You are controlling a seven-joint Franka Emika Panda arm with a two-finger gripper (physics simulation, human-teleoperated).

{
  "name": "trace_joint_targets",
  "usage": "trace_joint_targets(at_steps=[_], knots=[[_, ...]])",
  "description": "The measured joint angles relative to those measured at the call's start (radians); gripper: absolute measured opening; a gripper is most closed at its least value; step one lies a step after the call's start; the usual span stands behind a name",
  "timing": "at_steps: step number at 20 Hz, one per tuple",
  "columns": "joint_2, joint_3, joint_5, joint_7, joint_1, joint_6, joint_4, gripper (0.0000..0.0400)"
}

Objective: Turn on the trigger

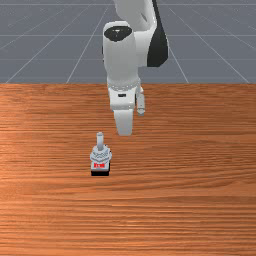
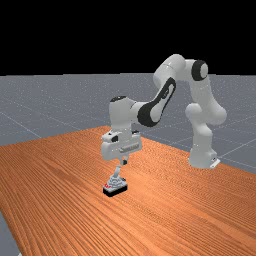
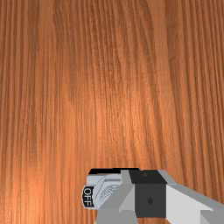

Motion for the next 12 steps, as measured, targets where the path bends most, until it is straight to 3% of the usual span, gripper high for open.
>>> trace_joint_targets(at_steps=[2,7,12], knots=[[-0.025,0.000,0.000,0.000,0.000,0.001,-0.039,0.0000],[-0.103,0.003,0.011,-0.014,-0.003,0.119,-0.172,0.0000],[-0.128,0.017,0.066,-0.061,-0.021,0.111,-0.209,0.0000]])
